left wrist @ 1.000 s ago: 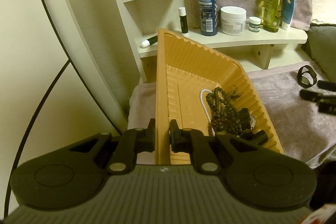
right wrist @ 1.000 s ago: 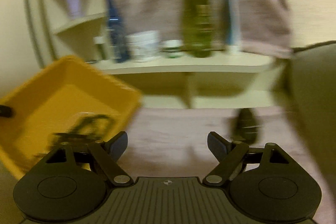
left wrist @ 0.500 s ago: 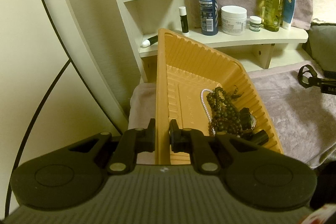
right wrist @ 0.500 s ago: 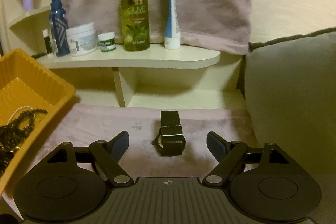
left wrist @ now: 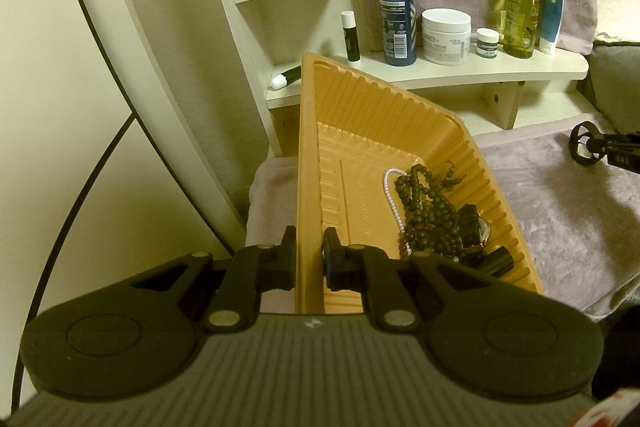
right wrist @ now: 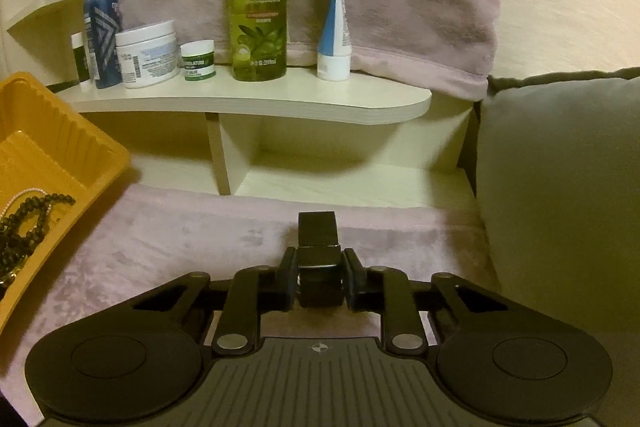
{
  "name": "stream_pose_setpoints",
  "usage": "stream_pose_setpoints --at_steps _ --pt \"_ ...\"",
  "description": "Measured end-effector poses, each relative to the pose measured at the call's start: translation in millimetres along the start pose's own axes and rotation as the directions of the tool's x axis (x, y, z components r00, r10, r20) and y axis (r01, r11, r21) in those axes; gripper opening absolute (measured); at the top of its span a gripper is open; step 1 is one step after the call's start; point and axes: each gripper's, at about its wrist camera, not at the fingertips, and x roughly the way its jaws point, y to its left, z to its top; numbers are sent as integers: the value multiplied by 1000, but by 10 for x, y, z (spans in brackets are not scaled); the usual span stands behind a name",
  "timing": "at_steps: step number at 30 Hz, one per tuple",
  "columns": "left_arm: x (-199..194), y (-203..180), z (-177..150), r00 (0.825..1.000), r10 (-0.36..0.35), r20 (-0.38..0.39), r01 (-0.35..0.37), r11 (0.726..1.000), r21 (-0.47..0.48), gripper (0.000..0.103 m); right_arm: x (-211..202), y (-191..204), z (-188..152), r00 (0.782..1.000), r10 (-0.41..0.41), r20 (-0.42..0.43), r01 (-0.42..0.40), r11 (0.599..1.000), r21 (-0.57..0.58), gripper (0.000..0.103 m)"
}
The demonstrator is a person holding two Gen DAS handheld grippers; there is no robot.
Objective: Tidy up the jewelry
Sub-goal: 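Close the right gripper on the black-band watch and lift it, then carry the black-band watch into the tray and open the right gripper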
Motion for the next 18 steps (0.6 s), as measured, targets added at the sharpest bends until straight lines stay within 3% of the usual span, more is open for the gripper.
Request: stream_pose_setpoints --at_steps 6,18 --pt "0 0 -1 1000 0 1 0 1000 1 12 -142 78 47 1000 5 18 -4 999 -32 23" --pt "1 6 -5 1000 -9 2 9 1000 -2 12 -542 456 243 989 133 58 -130 990 -55 23"
